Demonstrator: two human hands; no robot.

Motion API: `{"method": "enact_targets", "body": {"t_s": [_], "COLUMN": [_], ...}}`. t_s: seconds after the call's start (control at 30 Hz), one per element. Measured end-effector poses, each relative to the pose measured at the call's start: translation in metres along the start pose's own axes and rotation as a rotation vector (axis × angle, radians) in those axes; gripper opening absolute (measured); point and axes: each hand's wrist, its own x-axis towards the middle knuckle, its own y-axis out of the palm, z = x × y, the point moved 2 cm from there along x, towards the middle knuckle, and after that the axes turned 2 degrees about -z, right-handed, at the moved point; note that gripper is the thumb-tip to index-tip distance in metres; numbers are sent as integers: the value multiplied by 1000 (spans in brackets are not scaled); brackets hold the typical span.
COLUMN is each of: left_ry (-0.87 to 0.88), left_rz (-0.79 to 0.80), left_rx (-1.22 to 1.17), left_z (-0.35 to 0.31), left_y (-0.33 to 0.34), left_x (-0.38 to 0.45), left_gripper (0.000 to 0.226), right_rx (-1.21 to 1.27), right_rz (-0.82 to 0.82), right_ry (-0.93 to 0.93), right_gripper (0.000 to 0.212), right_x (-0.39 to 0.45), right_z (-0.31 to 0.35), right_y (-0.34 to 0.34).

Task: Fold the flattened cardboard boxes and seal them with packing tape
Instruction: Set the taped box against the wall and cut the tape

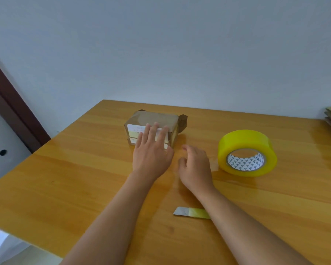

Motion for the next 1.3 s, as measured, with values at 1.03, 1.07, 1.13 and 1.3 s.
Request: {"method": "enact_targets", "body": {"t_s": [1.03,1.07,1.13,1.3], "left_ry": [-209,-217,-236,-267], "left_rz": [140,132,121,154], "left_rx": [-61,-56,-46,-47], "left_z": [168,172,180,193], "left_y": [52,53,54,54], "left_x": [160,163,167,174], "left_gripper": [80,79,81,85], "right_rx": [-477,-476,-470,-462], "right_rz": [427,426,426,420], "right_ry": [-8,-8,-5,2], "right_gripper": [81,84,89,94], "right_x": [124,124,123,123], "right_z": [15,16,17,18], "right_y": [88,88,88,87]}}
